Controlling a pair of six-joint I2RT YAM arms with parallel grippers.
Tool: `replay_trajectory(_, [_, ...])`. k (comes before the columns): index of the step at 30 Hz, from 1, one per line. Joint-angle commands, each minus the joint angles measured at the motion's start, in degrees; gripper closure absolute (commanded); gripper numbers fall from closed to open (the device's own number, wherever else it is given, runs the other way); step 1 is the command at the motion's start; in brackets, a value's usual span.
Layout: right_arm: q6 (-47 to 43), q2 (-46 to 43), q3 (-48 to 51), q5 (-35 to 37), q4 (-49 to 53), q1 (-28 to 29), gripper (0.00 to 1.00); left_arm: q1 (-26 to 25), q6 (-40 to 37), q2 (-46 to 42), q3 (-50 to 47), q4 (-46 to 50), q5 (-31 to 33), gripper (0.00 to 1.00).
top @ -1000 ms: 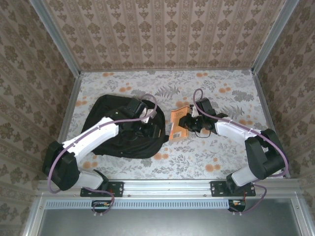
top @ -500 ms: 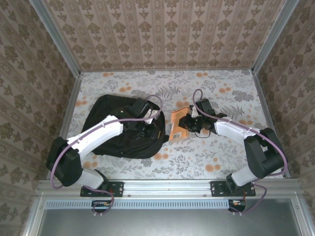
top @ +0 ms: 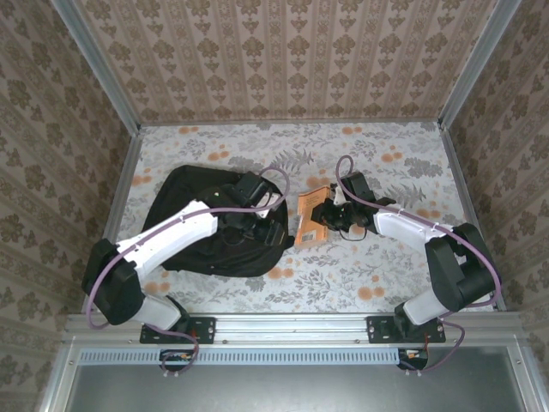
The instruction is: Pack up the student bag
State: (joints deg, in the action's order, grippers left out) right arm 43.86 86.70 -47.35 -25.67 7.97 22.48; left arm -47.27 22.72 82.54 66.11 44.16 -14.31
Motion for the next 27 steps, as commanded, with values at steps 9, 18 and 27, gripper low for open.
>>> replay_trajectory(9, [0.79,1.66,0.24,-0.97,-2.1,0.37,1.0,-3.99,-3.99,1.73,3.4,5.52,6.8,0.46])
replay_trajectory(18, [0.09,2.21,-0.37,-0.9,-1.29,0.45,1.0,-4.98,-5.15,3.63,3.7,5.98,7.79,0.46])
replay_trajectory(27, [-0.37,1.99,-0.8,-0.78,-0.56,0.29,1.0,-5.19,-6.28,4.02,4.91,7.4,9.53,0.59])
